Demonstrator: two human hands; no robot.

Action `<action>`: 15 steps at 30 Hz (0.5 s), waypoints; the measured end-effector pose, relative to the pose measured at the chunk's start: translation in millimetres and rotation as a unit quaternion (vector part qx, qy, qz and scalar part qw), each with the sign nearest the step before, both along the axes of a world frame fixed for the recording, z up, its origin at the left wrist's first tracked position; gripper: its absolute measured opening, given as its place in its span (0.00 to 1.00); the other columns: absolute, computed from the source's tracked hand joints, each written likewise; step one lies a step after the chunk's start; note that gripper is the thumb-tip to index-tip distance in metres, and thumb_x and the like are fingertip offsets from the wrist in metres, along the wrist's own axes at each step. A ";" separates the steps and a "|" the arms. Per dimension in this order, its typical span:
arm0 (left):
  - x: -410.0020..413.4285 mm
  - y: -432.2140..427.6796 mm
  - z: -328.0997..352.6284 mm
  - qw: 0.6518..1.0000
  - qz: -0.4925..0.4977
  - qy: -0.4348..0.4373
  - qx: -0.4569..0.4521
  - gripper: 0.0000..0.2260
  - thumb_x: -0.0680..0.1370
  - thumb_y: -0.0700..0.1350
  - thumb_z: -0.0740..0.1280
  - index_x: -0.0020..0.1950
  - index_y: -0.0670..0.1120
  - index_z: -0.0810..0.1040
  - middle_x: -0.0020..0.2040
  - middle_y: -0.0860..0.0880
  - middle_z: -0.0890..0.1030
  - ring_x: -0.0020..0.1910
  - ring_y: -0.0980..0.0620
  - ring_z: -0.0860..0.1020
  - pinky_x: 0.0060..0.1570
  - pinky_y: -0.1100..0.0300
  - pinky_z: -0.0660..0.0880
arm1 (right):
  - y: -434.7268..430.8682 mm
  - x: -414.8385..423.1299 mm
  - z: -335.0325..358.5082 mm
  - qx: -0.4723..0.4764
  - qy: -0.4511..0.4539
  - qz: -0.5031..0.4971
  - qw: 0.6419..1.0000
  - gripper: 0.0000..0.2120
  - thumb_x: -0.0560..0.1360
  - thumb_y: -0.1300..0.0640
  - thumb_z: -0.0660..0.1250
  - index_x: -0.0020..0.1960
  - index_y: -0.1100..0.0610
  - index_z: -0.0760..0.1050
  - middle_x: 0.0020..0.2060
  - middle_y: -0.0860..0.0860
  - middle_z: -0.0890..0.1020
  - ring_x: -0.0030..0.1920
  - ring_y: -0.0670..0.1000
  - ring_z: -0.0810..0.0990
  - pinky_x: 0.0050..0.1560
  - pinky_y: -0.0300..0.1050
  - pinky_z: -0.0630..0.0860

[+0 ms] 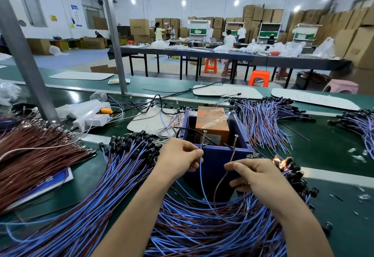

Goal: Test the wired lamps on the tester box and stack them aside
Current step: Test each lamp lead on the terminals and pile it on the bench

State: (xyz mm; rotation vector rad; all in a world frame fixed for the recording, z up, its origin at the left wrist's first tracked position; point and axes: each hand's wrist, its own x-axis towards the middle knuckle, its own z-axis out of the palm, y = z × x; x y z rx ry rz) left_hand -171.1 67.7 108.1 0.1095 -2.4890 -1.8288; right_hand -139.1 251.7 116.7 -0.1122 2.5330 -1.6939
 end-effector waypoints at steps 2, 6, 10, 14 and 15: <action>1.5 -0.1 2.4 1.000 -0.007 0.001 0.001 0.06 0.76 0.39 0.69 0.40 0.42 0.82 0.33 0.47 0.82 0.27 0.56 0.77 0.31 0.65 0.74 | 0.5 0.6 1.8 -0.005 -0.001 0.009 1.000 0.13 0.81 0.59 0.60 0.44 0.49 0.81 0.45 0.43 0.84 0.38 0.45 0.83 0.43 0.39 0.81; 8.3 0.5 13.6 0.996 -0.075 0.009 0.055 0.04 0.76 0.39 0.69 0.44 0.39 0.82 0.34 0.47 0.83 0.29 0.55 0.78 0.32 0.65 0.76 | -0.3 3.2 4.4 -0.018 -0.007 0.094 0.995 0.14 0.81 0.57 0.60 0.47 0.48 0.84 0.45 0.41 0.85 0.46 0.41 0.82 0.48 0.36 0.79; 15.2 -0.9 26.0 0.985 -0.129 0.018 0.115 0.05 0.77 0.39 0.67 0.44 0.39 0.81 0.33 0.46 0.83 0.31 0.54 0.80 0.34 0.64 0.79 | -9.3 9.5 8.0 -0.016 -0.047 0.208 0.977 0.14 0.81 0.56 0.59 0.51 0.48 0.84 0.50 0.42 0.84 0.54 0.40 0.81 0.58 0.38 0.77; 6.5 -22.0 25.3 0.997 -0.031 0.057 0.038 0.09 0.79 0.43 0.65 0.41 0.43 0.81 0.38 0.45 0.84 0.33 0.54 0.80 0.35 0.63 0.77 | -15.4 13.0 11.8 0.028 -0.055 0.278 0.959 0.13 0.81 0.57 0.59 0.52 0.52 0.83 0.52 0.52 0.84 0.54 0.49 0.82 0.60 0.47 0.77; 0.7 -32.4 21.3 0.996 0.037 0.074 -0.040 0.08 0.79 0.44 0.66 0.42 0.45 0.81 0.40 0.46 0.84 0.36 0.54 0.80 0.39 0.61 0.76 | -15.7 14.0 12.7 0.041 -0.052 0.294 0.953 0.12 0.81 0.57 0.60 0.52 0.50 0.83 0.52 0.53 0.83 0.55 0.50 0.81 0.61 0.48 0.76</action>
